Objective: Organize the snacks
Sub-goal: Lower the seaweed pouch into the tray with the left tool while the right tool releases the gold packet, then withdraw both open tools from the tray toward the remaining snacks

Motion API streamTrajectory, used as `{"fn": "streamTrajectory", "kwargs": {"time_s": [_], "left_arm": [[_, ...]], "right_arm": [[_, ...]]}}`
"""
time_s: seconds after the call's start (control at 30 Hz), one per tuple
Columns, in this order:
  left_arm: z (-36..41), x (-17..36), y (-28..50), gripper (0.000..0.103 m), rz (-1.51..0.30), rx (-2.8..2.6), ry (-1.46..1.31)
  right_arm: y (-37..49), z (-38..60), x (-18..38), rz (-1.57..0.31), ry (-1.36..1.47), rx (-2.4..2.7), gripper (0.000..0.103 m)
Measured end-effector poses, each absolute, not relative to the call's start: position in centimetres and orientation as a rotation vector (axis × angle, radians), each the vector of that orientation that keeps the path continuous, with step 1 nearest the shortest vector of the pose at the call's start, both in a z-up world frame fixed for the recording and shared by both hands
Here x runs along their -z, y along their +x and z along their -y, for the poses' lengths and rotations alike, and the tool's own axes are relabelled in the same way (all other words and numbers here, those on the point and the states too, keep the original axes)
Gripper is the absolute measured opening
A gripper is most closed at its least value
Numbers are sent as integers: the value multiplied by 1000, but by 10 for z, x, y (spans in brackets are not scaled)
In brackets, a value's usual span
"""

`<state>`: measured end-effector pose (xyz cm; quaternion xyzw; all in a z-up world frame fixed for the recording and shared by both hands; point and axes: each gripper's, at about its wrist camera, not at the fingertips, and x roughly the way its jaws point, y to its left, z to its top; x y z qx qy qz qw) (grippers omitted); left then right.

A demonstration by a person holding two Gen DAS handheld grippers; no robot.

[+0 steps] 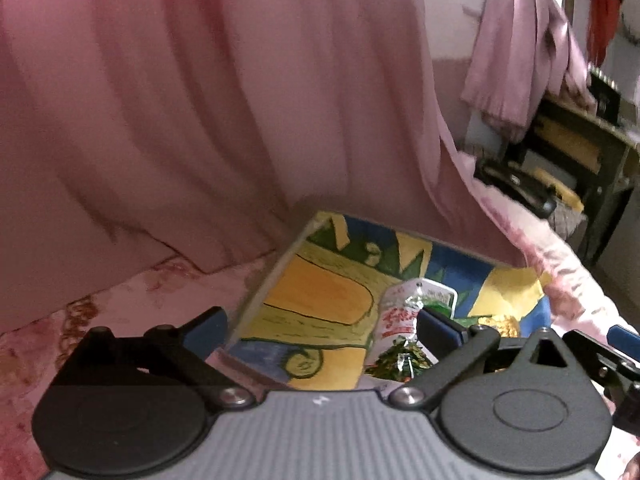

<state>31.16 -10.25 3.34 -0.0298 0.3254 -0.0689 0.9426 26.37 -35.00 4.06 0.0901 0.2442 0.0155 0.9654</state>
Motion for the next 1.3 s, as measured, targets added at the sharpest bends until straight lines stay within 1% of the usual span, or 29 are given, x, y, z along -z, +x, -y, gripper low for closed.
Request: {"fn": "streamTrajectory", "kwargs": {"time_s": [0.23, 0.53, 0.83, 0.97, 1.07, 1.3], "left_arm": [[65, -47, 262, 103, -594, 114, -108], [21, -43, 194, 103, -558, 77, -80], [-14, -26, 136, 103, -557, 19, -33], [-26, -16, 118, 103, -585, -16, -31], [-32, -8, 109, 103, -628, -36, -49], [-39, -3, 101, 103, -665, -48, -74]], "right_arm": [[221, 326, -61, -388, 156, -57, 102], [170, 285, -65, -372, 90, -87, 102], [128, 238, -53, -421, 36, -149, 102], [117, 223, -45, -465, 27, -166, 102], [112, 215, -36, -515, 40, -171, 102], [111, 205, -21, -602, 29, -167, 102]]}}
